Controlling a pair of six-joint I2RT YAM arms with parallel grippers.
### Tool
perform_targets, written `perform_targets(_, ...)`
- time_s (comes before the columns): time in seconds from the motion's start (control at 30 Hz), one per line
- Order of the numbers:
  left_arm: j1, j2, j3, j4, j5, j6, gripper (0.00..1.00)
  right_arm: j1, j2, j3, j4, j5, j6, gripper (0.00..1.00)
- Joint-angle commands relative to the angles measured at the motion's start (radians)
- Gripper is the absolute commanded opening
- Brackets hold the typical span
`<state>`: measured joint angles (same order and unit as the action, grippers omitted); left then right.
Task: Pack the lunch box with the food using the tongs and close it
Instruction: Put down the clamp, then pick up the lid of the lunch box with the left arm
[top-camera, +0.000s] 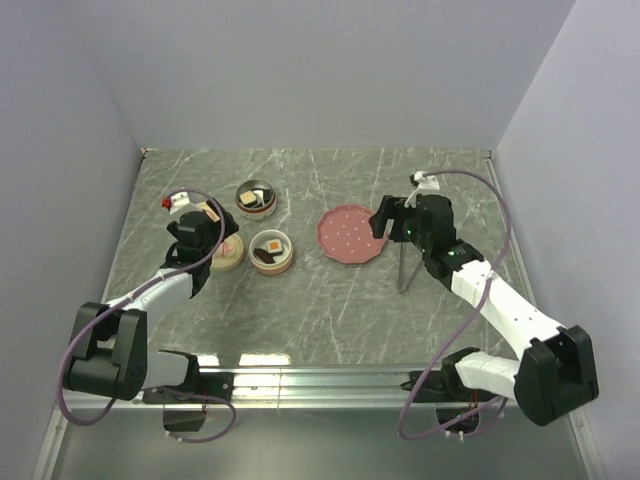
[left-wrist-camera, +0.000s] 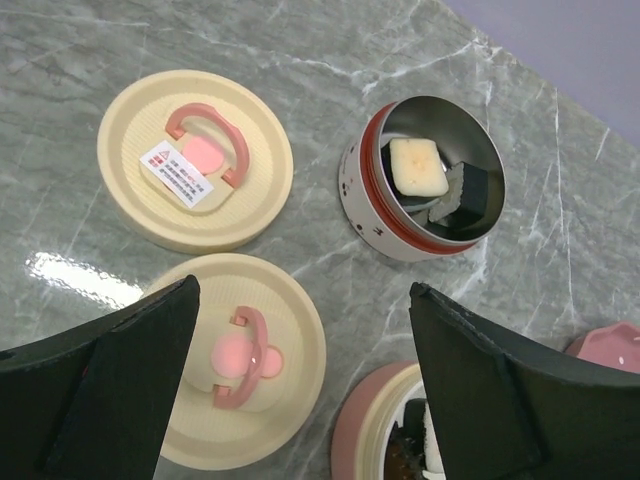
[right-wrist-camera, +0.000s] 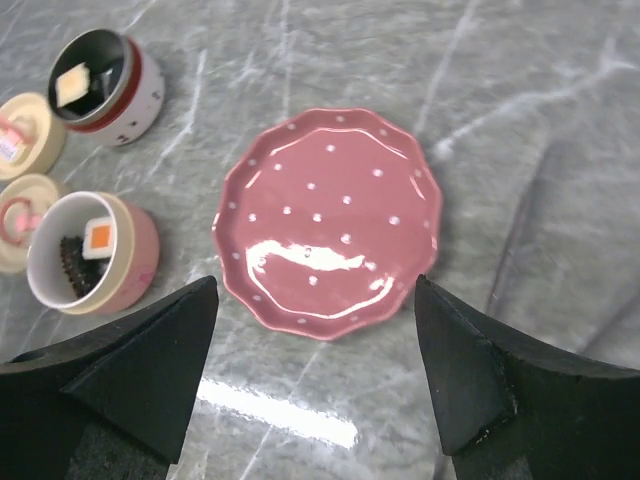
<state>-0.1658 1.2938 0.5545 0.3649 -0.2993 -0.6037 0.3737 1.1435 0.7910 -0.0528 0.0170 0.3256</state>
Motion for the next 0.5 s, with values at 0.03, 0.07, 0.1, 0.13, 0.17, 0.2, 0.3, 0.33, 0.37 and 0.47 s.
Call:
perform_targets(0.03, -0.037, -0.031, -0.013, -0.017, -0.038, -0.041, 0.92, 0.004, 0.087, 0.052, 0.134, -0.123, -0.065, 0.86)
perform_targets(0.07, -0.043, -0.037, -0.024, -0.021, -0.041, -0.045, 0.92, 0.004, 0.105, 0.062, 0.136, -0.133, -0.069, 0.86)
perform_targets(0.1, -0.050, -0.048, -0.028, -0.036, -0.047, -0.047, 0.92, 0.004, 0.140, 0.073, 0.137, -0.138, -0.072, 0.86)
perform_targets(0.13, -0.066, -0.051, -0.031, -0.052, -0.066, -0.057, 0.91, 0.005, 0.153, 0.086, 0.142, -0.152, -0.074, 0.86)
perform_targets(0.17, -0.070, -0.053, -0.031, -0.066, -0.073, -0.067, 0.91, 0.004, 0.166, 0.093, 0.145, -0.157, -0.074, 0.86)
perform_targets(0.2, -0.072, -0.051, -0.033, -0.093, -0.078, -0.074, 0.91, 0.004, 0.186, 0.096, 0.149, -0.166, -0.074, 0.85)
perform_targets(0.3, -0.075, -0.047, -0.036, -0.127, -0.096, -0.103, 0.91, 0.004, 0.214, 0.094, 0.179, -0.196, -0.069, 0.85)
perform_targets(0.33, -0.075, -0.045, -0.036, -0.135, -0.100, -0.111, 0.90, 0.004, 0.217, 0.096, 0.188, -0.203, -0.069, 0.85)
perform_targets(0.37, -0.075, -0.042, -0.033, -0.141, -0.110, -0.113, 0.90, 0.005, 0.223, 0.097, 0.189, -0.207, -0.068, 0.85)
perform_targets(0.47, -0.075, -0.024, -0.016, -0.168, -0.122, -0.125, 0.89, 0.004, 0.234, 0.099, 0.200, -0.219, -0.066, 0.85)
